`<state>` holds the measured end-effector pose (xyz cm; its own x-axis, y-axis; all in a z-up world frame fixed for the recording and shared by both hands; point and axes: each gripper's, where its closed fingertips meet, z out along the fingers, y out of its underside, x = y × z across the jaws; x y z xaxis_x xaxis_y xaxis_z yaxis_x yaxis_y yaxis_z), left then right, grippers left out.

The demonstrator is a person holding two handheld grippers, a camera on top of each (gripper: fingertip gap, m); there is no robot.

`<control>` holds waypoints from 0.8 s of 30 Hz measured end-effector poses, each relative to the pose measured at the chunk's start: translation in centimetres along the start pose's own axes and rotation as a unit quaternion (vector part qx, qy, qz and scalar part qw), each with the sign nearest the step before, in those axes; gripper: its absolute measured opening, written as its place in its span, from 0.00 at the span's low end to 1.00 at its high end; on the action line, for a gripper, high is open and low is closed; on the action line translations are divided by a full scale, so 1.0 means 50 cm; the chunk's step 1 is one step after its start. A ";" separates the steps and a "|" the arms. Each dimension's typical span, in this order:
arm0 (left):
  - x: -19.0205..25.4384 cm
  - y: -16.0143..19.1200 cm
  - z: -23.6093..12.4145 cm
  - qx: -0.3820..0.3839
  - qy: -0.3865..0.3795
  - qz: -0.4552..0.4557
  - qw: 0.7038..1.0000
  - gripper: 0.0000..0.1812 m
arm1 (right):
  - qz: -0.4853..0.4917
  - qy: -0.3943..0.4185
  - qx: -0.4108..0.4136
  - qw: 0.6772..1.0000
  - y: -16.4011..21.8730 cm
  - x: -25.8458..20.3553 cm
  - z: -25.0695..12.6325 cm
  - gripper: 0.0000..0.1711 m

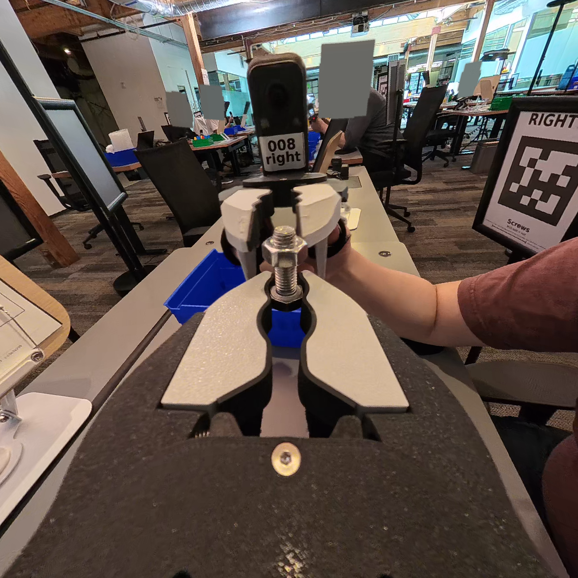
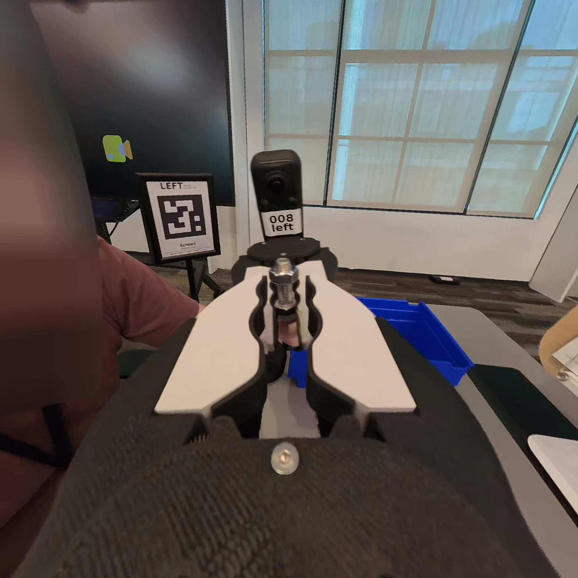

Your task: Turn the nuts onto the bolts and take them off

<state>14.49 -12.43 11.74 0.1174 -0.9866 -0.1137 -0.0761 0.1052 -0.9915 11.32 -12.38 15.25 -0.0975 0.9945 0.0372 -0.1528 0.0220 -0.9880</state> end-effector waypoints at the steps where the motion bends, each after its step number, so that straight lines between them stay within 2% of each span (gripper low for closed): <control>1: 0.000 0.002 0.001 -0.002 0.001 -0.001 1.000 0.07 | -0.004 -0.005 -0.002 1.000 0.001 -0.007 0.006 0.14; 7: -0.002 0.006 0.004 -0.006 -0.005 0.002 1.000 0.07 | 0.016 0.011 -0.013 1.000 0.014 0.012 0.008 0.18; 9: -0.006 0.004 0.001 -0.002 -0.005 -0.005 1.000 0.07 | 0.036 0.010 -0.002 0.999 0.010 0.020 0.000 0.14; 18: 0.002 0.007 0.006 -0.007 0.004 -0.002 1.000 0.07 | 0.001 0.012 -0.015 1.000 0.015 0.004 0.019 0.17; 24: -0.004 0.000 -0.001 0.001 -0.002 -0.007 1.000 0.07 | 0.039 0.006 0.034 0.999 -0.016 0.022 -0.021 0.14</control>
<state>14.42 -12.25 11.77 0.1223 -0.9875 -0.0998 -0.0720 0.0915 -0.9932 12.36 -11.20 15.94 -0.0999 0.9941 -0.0423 -0.2123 -0.0629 -0.9752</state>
